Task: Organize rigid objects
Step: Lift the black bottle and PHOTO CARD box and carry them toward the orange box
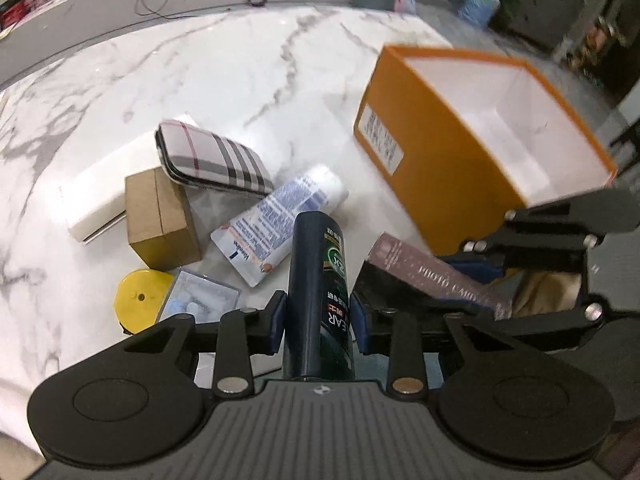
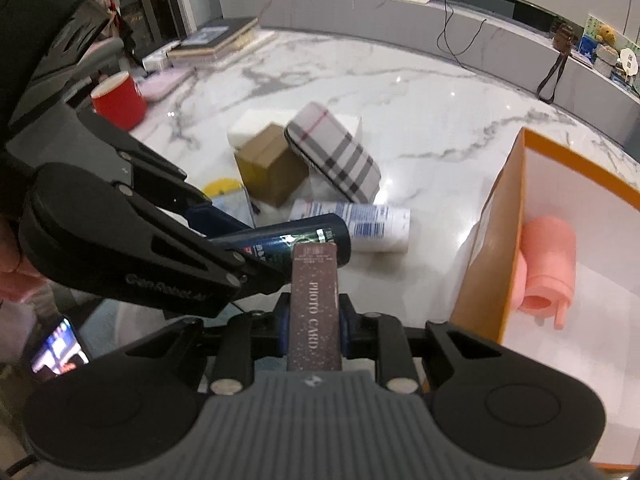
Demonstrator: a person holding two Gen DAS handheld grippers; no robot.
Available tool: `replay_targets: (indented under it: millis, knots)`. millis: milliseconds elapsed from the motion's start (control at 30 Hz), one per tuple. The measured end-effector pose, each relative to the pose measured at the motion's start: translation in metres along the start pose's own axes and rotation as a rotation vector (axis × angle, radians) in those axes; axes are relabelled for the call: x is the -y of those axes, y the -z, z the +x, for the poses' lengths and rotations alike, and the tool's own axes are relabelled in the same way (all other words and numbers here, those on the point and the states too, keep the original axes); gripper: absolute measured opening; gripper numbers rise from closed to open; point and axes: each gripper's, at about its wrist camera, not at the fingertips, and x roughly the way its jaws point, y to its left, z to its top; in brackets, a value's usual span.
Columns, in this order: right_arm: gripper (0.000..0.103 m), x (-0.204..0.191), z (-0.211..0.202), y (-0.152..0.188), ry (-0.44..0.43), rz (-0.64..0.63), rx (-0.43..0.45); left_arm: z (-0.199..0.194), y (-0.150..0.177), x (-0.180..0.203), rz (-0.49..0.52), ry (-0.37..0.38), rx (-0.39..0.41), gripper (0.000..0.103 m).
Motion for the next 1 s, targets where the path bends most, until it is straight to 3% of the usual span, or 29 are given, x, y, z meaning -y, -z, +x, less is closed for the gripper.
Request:
replay_targets:
  millis: [333,500,667,867,1000]
  knots:
    - [0.021,0.013,-0.053,-0.013,-0.004,0.014,0.122,-0.048,-0.026,0.021,-0.071,0.009,0.118,0.038]
    - [0.022,0.038,-0.084,-0.019,0.001,0.053,0.182,-0.065,-0.052,0.041,-0.080,0.033,0.164,0.038]
    - [0.022,0.078,-0.112,-0.016,0.075,0.091,0.214,-0.059,-0.079,0.072,-0.058,0.057,0.184,0.038]
    - [0.022,0.137,-0.133,0.003,0.170,0.166,0.197,-0.030,-0.109,0.122,0.071,0.129,0.149,0.038]
    - [0.022,0.173,-0.133,0.021,0.231,0.214,0.163,0.002,-0.120,0.159,0.259,0.131,0.089,0.038]
